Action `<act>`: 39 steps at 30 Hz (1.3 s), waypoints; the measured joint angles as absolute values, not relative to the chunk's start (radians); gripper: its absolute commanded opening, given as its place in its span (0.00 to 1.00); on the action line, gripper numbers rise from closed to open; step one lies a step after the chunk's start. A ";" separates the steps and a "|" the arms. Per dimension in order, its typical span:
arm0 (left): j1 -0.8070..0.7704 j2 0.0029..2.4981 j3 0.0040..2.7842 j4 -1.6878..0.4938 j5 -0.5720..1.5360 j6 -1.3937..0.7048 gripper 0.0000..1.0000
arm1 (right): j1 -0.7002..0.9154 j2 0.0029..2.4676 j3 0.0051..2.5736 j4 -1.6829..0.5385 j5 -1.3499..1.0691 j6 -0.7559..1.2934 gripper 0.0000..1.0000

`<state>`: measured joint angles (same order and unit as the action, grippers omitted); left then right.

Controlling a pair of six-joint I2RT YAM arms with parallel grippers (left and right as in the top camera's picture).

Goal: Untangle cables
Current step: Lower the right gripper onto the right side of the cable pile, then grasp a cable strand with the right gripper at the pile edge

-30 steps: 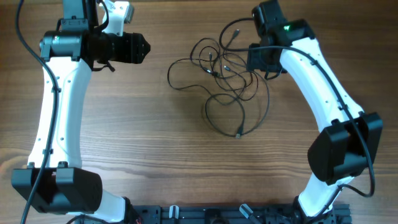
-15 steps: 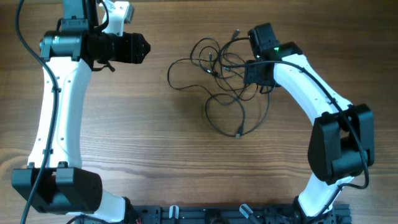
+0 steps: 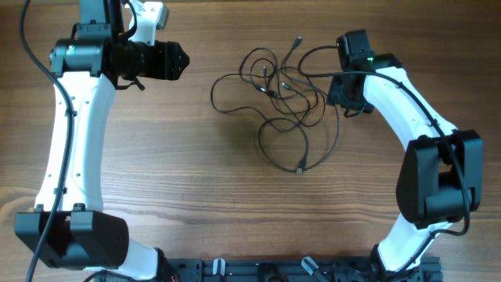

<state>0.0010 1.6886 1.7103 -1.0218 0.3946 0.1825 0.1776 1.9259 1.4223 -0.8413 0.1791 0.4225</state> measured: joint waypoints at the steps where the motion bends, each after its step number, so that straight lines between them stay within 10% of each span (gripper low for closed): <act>1: 0.001 1.689 1.710 -1.022 0.395 0.183 0.65 | 0.178 1.926 1.422 -0.846 0.176 0.422 0.60; 39: 0.001 1.689 1.710 -1.018 0.394 0.183 0.65 | 0.178 1.926 1.322 -0.764 -0.019 0.233 0.56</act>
<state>0.0010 1.6890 1.7103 -1.0180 0.3943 0.1825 0.1776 1.9259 1.3224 -0.7635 -0.0189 0.2325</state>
